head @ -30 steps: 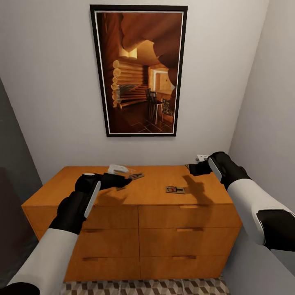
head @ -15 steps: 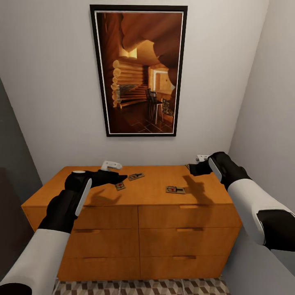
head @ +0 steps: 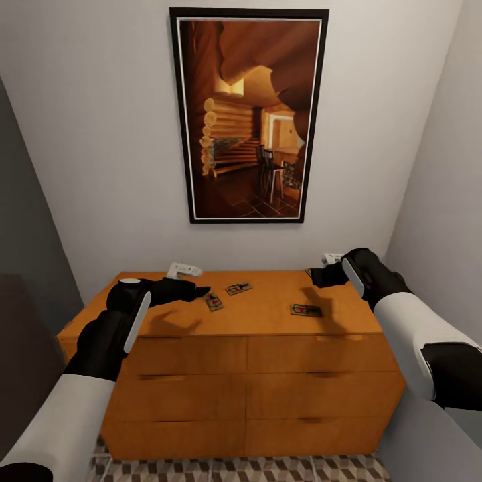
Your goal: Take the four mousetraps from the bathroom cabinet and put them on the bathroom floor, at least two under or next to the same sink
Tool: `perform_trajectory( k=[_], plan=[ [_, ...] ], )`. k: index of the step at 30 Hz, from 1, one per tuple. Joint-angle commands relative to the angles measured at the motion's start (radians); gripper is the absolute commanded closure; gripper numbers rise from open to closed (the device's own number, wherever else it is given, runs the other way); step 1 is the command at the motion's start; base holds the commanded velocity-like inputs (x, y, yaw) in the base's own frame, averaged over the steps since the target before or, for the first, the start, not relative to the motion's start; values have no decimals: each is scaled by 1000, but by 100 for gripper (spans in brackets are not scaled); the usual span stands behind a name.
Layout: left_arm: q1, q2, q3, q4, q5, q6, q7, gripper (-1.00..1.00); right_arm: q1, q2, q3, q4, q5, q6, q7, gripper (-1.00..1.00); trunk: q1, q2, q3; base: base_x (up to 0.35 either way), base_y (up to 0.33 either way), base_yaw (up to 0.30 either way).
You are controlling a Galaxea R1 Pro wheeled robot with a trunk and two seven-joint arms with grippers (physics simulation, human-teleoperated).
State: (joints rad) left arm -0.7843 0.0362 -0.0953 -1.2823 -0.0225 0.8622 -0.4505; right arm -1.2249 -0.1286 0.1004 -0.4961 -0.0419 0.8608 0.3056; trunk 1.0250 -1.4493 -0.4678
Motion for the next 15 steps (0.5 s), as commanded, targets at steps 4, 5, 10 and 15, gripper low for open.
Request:
perform_trajectory(
  k=[4, 5, 10, 15],
  plan=[
    [0, 1, -1, 0, -2, 2, -4, -100, -1, -1, 7, -1, -6, 4, 0, 100, 0, -1, -1, 0, 321, 0],
    [-1, 1, -1, 0, -2, 2, -4, -100, -1, -1, 7, -1, -6, 4, 0, 100, 0, -1, -1, 0, 324, 0],
    [0, 1, -1, 0, -2, -1, -4, -100, -1, 0, 7, -1, -6, 3, 0, 100, 0, -1, -1, 0, 326, 0],
    [0, 1, -1, 1, -2, -3, -4, -100, -1, 0, 7, -1, -7, 3, 0, 100, 0, -1, -1, 0, 297, 0]
  ],
)
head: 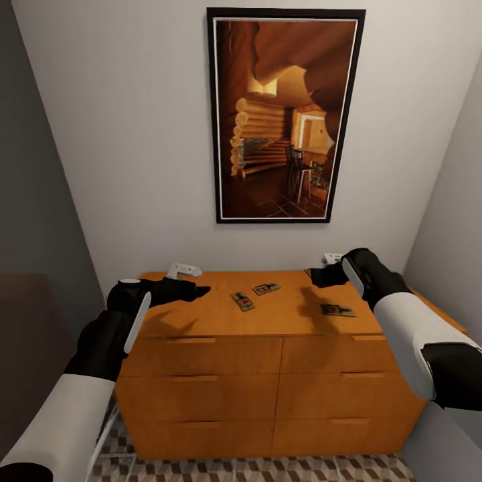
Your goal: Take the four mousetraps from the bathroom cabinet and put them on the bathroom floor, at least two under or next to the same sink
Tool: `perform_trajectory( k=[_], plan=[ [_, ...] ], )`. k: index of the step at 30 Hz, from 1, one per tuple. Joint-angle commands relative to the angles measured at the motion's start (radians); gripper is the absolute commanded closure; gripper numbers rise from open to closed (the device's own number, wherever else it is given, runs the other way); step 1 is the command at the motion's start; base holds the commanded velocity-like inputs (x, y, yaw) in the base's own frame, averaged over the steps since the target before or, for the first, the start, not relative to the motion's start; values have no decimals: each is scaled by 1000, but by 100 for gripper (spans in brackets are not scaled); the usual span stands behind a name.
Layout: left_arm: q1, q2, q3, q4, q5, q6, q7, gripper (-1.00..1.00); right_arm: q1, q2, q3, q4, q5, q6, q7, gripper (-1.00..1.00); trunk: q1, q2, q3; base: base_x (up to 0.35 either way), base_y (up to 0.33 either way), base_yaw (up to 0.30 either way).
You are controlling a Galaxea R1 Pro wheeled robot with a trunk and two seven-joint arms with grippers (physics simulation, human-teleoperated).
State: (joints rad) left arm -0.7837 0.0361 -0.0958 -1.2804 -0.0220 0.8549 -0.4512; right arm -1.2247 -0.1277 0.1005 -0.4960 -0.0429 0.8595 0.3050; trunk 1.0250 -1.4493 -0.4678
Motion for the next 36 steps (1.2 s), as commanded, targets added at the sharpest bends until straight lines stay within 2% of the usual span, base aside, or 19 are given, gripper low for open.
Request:
perform_trajectory(
  k=[1, 10, 14, 18, 25, 36],
  plan=[
    [-1, 1, -1, -1, -3, 4, -4, -100, -1, -1, 7, -1, -5, 4, 0, 100, 0, -1, -1, 0, 212, 0],
    [0, 0, -1, 1, -1, 1, -4, -100, -1, -3, 7, 17, -5, 4, -4, 100, 0, -1, -1, 0, 60, 0],
    [0, -1, -7, 17, 0, 1, -5, -100, -1, -4, 7, 46, -4, -1, -27, 100, 0, -1, -1, 0, 9, 0],
    [0, -4, -26, 71, -2, -1, -6, -100, -1, -4, 7, 64, -4, -29, -82, 100, 0, -1, -1, 0, 3, 0],
    [0, -13, -39, 105, -1, -40, -6, -100, -1, -4, 7, 70, -6, -46, -102, 100, 0, -1, -1, 0, 0, -9],
    [0, -16, -41, 113, 3, -69, -6, -100, -1, -6, 6, 71, -7, -47, -117, 100, 0, -1, -1, 0, 0, -210]
  ],
)
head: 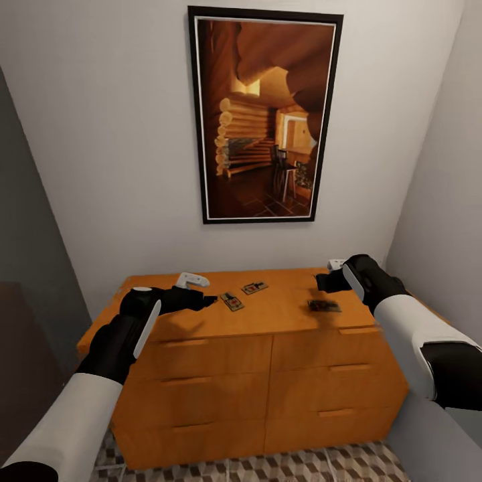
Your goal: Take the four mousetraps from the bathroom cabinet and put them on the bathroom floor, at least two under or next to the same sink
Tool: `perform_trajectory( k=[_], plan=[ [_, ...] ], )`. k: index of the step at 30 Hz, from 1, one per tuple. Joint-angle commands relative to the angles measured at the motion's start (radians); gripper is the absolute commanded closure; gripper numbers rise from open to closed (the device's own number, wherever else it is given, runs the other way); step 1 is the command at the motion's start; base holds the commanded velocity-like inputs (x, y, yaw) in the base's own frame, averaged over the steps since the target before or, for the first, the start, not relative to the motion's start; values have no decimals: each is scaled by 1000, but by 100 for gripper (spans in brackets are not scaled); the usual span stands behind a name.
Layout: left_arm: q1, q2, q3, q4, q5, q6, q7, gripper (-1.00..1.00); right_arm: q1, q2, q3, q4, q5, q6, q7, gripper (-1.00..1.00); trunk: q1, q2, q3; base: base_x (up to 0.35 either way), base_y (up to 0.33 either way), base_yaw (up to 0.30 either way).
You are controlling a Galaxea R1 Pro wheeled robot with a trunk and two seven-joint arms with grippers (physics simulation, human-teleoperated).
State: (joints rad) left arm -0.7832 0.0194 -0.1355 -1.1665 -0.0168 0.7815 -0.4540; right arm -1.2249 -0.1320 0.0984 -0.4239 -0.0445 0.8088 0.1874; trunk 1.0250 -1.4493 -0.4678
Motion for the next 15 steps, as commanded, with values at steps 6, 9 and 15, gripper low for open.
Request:
perform_trajectory(
  k=[6, 9, 15],
  plan=[
    [-1, 1, 0, -4, -2, 6, -3, -100, -1, -1, 7, -1, -6, 4, 1, 100, 0, -1, -1, 0, 0, -267],
    [-1, 1, 0, -7, -1, 6, -3, -100, -1, -1, 7, -1, -6, 3, 1, 100, 0, -1, -1, 0, 0, -132],
    [-1, 1, 0, -9, -1, 6, -3, -100, -1, -1, 7, -1, -6, 3, 0, 100, 0, -1, -1, 0, 0, -44]
  ],
)
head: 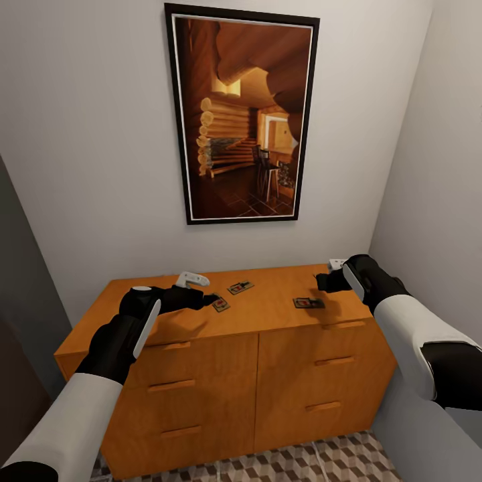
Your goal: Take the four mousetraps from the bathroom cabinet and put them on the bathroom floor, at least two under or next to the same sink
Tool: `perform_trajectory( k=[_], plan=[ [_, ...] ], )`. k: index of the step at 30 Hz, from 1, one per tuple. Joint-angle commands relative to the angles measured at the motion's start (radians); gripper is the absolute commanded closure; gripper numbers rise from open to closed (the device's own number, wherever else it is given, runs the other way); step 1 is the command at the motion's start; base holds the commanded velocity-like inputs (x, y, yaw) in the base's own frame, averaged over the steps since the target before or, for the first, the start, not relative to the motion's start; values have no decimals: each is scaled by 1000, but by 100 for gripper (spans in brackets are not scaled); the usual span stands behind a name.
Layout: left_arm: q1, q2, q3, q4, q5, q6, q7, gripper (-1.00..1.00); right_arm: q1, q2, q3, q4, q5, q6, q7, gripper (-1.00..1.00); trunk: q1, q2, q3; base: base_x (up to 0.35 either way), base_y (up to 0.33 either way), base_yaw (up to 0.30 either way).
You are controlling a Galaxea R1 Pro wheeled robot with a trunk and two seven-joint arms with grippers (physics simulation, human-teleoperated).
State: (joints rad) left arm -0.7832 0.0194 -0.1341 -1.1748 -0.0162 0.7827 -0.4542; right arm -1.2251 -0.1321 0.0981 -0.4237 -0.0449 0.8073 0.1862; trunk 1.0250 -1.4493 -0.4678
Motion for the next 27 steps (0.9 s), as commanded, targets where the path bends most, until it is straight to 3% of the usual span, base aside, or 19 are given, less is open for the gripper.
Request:
perform_trajectory(
  k=[1, 11, 27],
  plan=[
    [-1, 1, -1, -3, -2, 4, -2, -100, -1, -1, 8, -1, -6, 4, 1, 100, 0, -1, -1, 0, 0, -14],
    [-1, 1, 4, -3, -7, 3, 4, -100, -1, 0, 9, -1, -3, 4, 1, 100, 0, -1, -1, 30, 2, -5],
    [-1, 2, -1, 4, -2, 3, -1, -100, -1, -2, 8, -1, -2, 10, 5, 100, 0, -1, -1, 264, 59, 0]
  ],
)
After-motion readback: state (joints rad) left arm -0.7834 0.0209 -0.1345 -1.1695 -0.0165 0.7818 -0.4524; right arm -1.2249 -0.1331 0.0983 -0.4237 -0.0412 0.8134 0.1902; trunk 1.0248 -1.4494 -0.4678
